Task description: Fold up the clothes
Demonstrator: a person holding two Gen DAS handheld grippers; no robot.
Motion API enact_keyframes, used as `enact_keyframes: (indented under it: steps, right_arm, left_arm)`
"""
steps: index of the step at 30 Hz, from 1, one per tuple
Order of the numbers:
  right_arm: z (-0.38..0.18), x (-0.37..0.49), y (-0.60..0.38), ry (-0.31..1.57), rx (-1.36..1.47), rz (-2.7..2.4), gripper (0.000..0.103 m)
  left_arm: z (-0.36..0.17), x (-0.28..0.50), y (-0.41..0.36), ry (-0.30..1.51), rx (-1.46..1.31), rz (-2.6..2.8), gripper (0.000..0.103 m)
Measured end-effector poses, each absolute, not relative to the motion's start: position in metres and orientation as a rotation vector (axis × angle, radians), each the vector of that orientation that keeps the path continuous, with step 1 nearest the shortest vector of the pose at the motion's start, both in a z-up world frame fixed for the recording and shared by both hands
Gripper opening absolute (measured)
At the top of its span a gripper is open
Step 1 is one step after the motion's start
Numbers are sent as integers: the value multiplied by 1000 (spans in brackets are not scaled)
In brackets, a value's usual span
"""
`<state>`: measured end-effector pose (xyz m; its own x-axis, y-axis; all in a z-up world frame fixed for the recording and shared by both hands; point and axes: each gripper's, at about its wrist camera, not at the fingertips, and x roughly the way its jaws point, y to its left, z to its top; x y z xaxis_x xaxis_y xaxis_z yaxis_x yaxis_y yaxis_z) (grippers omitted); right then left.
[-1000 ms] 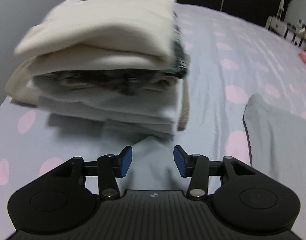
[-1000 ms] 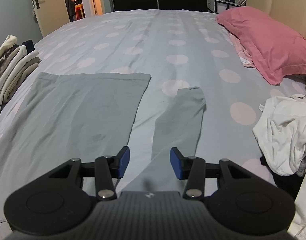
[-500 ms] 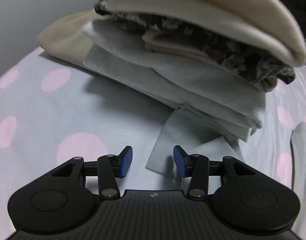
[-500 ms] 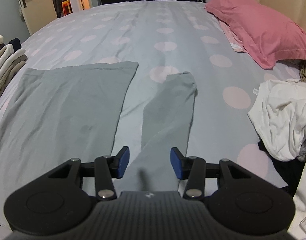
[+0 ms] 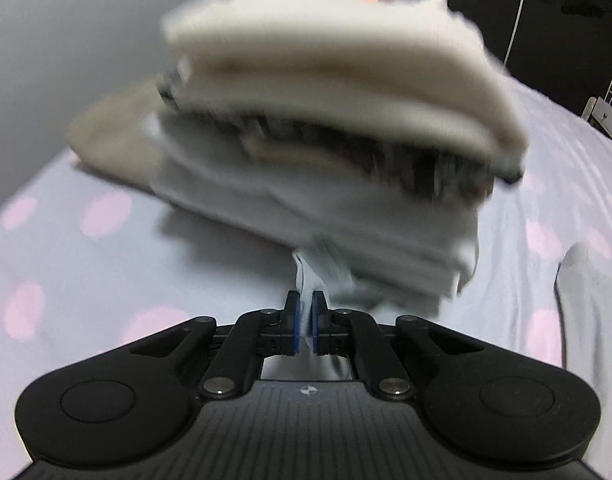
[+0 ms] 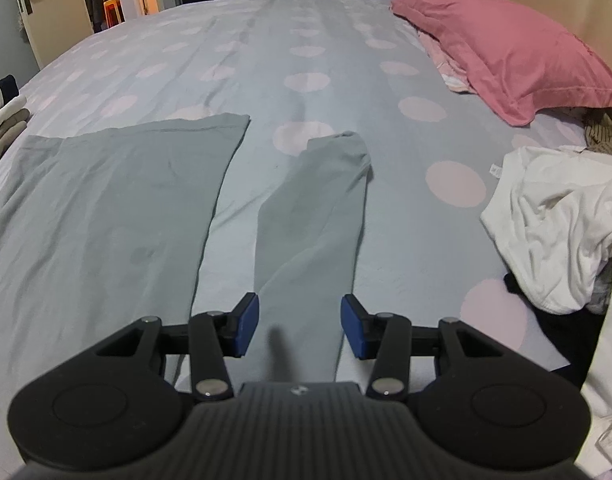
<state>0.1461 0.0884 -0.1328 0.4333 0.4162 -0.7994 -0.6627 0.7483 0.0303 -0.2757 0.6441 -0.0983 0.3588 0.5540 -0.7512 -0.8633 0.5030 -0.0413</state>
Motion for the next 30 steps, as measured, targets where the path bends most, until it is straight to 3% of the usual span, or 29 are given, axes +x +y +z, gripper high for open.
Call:
enact_keyframes:
  steps: [10, 16, 23, 30]
  right_arm:
    - [-127, 142, 82, 880, -291, 677, 49]
    - [-129, 145, 79, 885, -294, 655, 49]
    - [-136, 152, 76, 897, -304, 619, 49]
    - [-130, 167, 63, 876, -239, 574, 49]
  left_arm:
    - [-7, -316, 666, 799, -207, 1052, 3]
    - [-20, -340, 683, 950, -119, 1183, 3]
    - [-72, -372, 706, 1090, -156, 1283, 4]
    - [-77, -383, 694, 1023, -264, 1295, 19]
